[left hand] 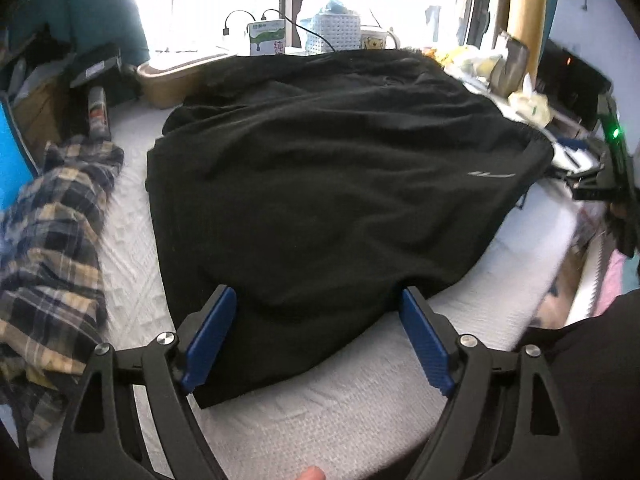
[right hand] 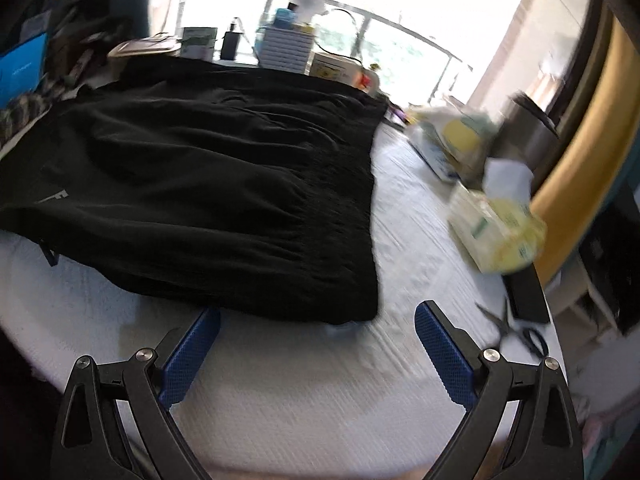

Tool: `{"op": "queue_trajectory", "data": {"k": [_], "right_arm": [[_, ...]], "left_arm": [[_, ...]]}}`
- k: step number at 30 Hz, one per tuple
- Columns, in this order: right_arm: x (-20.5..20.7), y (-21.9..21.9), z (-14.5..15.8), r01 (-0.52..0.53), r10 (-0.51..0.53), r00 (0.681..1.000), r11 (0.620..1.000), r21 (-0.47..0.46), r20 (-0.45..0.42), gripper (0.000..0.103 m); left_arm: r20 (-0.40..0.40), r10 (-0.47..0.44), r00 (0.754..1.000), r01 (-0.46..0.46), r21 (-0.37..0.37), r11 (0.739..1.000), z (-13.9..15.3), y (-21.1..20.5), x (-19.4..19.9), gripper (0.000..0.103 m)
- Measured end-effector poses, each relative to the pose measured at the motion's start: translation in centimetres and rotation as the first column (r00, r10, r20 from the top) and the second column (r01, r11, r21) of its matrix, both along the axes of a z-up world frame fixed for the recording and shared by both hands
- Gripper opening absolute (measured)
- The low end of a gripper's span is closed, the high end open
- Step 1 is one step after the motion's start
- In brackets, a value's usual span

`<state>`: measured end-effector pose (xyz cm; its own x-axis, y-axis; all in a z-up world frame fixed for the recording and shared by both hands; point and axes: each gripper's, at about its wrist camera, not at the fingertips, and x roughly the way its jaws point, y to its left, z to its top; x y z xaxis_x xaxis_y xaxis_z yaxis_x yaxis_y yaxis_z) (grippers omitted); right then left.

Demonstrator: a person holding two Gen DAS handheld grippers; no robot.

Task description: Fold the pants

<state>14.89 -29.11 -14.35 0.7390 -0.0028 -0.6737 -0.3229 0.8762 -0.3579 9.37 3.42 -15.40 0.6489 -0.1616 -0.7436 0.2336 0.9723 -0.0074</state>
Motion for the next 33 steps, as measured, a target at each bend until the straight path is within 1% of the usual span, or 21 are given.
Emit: {"op": "queue_trajectory", "data": {"k": [1, 5, 8, 9, 10, 11, 12, 13, 16, 19, 20, 21, 25, 28, 29, 30, 31, 32, 33], "right_arm": [[0.2, 0.3, 0.0, -0.010, 0.010, 1.000, 1.000, 0.004, 0.011, 0.098], [1.2, 1.1, 0.0, -0.031, 0.031, 0.999, 1.000, 0.000, 0.036, 0.098], [1.5, 1.1, 0.1, -0.056, 0.054, 0.997, 0.998, 0.024, 0.050, 0.097], [1.5, 1.1, 0.2, -0.065, 0.063, 0.996, 0.997, 0.040, 0.055, 0.088], [1.7, 1.0, 0.3, -0.061, 0.058, 0.997, 0.997, 0.051, 0.052, 0.076], [1.9, 0.8, 0.3, -0.065, 0.063, 0.997, 0.996, 0.068, 0.038, 0.069], [1.9, 0.8, 0.2, -0.065, 0.063, 0.998, 0.995, 0.076, 0.029, 0.056], [2.0, 0.8, 0.1, -0.058, 0.057, 0.998, 0.995, 0.076, 0.025, 0.051], [1.8, 0.8, 0.0, -0.053, 0.052, 0.998, 0.995, 0.085, 0.024, 0.041], [1.8, 0.8, 0.3, -0.046, 0.043, 0.999, 0.993, 0.108, 0.026, 0.031], [1.8, 0.9, 0.5, -0.043, 0.040, 0.999, 0.993, 0.112, 0.029, 0.029], [1.9, 0.9, 0.6, -0.040, 0.036, 0.999, 0.992, 0.120, 0.029, 0.028], [2.1, 0.6, 1.1, -0.030, 0.026, 0.999, 0.988, 0.152, 0.028, 0.028], [1.9, 0.7, 1.6, -0.037, 0.031, 0.999, 0.985, 0.166, 0.039, 0.028], [1.9, 0.7, 1.7, -0.040, 0.033, 0.999, 0.985, 0.169, 0.041, 0.028], [2.0, 0.7, 1.6, -0.042, 0.036, 0.999, 0.985, 0.169, 0.038, 0.027], [2.0, 0.7, 1.5, -0.040, 0.035, 0.999, 0.985, 0.167, 0.034, 0.027], [2.1, 0.7, 1.3, -0.040, 0.035, 0.999, 0.985, 0.165, 0.030, 0.027], [2.1, 0.7, 1.0, -0.040, 0.036, 0.999, 0.986, 0.161, 0.025, 0.027]], "left_arm": [[0.010, 0.003, 1.000, -0.003, 0.025, 1.000, -0.1, -0.3, 0.1, 0.083], [0.033, 0.008, 0.999, -0.009, 0.019, 1.000, -0.3, -0.1, -0.2, 0.083], [0.053, 0.010, 0.999, -0.011, 0.017, 1.000, -0.5, 0.0, -0.6, 0.083], [0.054, 0.007, 0.999, -0.008, 0.019, 1.000, -0.5, 0.0, -0.7, 0.083], [0.053, -0.004, 0.999, 0.003, 0.019, 1.000, -0.5, 0.0, -0.9, 0.083], [0.052, -0.018, 0.998, 0.017, 0.015, 1.000, -0.4, -0.1, -1.2, 0.083], [0.049, -0.037, 0.998, 0.036, 0.013, 0.999, -0.4, -0.2, -1.5, 0.083], [0.048, -0.052, 0.998, 0.051, 0.020, 0.998, -0.4, -0.2, -1.8, 0.083], [0.052, -0.066, 0.996, 0.064, 0.051, 0.997, -0.3, 0.1, -2.2, 0.083], [0.074, -0.054, 0.996, 0.046, 0.108, 0.993, -0.2, 0.5, -1.9, 0.084], [0.080, -0.051, 0.995, 0.041, 0.117, 0.992, -0.3, 0.6, -1.7, 0.085], [0.083, -0.041, 0.996, 0.031, 0.110, 0.993, -0.3, 0.8, -1.1, 0.085], [0.058, 0.052, 0.997, -0.055, 0.040, 0.998, -0.5, 1.8, 1.1, 0.085], [0.051, 0.086, 0.995, -0.088, 0.039, 0.995, -0.4, 1.8, 1.7, 0.082], [0.053, 0.079, 0.995, -0.081, 0.034, 0.996, -0.4, 1.7, 1.6, 0.076], [0.061, 0.067, 0.996, -0.069, 0.030, 0.997, -0.4, 1.6, 1.4, 0.063], [0.064, 0.046, 0.997, -0.047, 0.017, 0.999, -0.3, 1.5, 1.3, 0.053], [0.067, 0.036, 0.997, -0.037, 0.006, 0.999, -0.3, 1.4, 1.2, 0.032], [0.071, 0.039, 0.997, -0.040, 0.009, 0.999, -0.2, 1.2, 1.2, 0.016]]}}
